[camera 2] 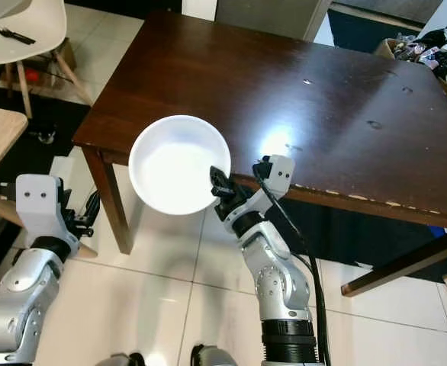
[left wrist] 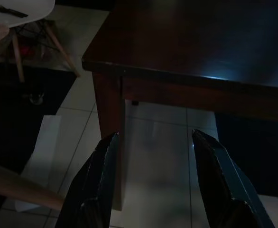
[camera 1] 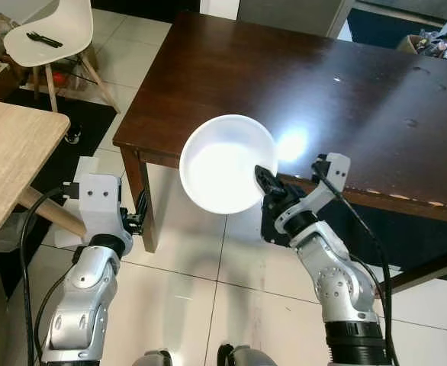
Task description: Setting the table
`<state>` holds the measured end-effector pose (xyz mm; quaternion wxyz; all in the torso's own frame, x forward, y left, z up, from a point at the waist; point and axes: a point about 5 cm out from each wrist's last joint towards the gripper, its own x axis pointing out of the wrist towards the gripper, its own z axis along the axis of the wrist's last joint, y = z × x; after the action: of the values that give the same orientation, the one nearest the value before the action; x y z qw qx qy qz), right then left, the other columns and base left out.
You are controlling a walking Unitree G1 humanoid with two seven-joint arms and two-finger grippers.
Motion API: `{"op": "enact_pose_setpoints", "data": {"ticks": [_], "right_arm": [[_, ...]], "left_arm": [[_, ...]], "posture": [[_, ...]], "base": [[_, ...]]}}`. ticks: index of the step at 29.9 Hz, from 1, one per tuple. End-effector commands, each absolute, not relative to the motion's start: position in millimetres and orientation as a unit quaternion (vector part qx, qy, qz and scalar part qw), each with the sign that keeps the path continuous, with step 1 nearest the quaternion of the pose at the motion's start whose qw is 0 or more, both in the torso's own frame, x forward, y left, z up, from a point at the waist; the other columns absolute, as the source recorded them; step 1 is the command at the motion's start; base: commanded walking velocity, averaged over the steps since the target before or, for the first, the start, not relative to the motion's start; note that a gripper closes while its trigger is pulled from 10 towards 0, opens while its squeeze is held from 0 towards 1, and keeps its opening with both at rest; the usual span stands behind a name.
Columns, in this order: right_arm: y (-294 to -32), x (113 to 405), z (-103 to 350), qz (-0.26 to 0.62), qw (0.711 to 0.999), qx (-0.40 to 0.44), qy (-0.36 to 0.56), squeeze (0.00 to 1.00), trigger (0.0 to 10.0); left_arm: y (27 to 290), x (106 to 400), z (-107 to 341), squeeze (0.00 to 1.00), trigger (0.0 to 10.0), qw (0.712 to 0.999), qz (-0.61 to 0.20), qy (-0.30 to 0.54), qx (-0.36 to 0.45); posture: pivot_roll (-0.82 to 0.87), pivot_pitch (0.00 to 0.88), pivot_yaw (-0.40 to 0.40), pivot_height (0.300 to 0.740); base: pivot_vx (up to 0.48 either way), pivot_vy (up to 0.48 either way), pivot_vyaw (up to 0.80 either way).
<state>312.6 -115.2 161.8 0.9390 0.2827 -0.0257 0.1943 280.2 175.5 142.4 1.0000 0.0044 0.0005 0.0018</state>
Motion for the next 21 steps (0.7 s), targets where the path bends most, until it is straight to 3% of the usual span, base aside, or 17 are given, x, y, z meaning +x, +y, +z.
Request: {"op": "enact_pose_setpoints", "data": {"ticks": [1,21], "right_arm": [[-118.9,311.5,154.5,0.183,0.943,0.279,-0.02,0.0,10.0],[-130.5,318.9,167.1,0.162,0.939,0.299,-0.053,0.0,10.0]], "left_arm": [[175.3,280.1,137.1,0.0,10.0,1.0,0.001,0.01,0.008],[172.5,283.7,151.8,0.0,10.0,1.0,-0.017,-0.01,0.018]], "posture": [[-0.11,0.062,-0.014,0.74],[-0.1,0.065,0.013,0.74]], "base": [[0.0,0.0,0.78],[0.0,0.0,0.78]]}}
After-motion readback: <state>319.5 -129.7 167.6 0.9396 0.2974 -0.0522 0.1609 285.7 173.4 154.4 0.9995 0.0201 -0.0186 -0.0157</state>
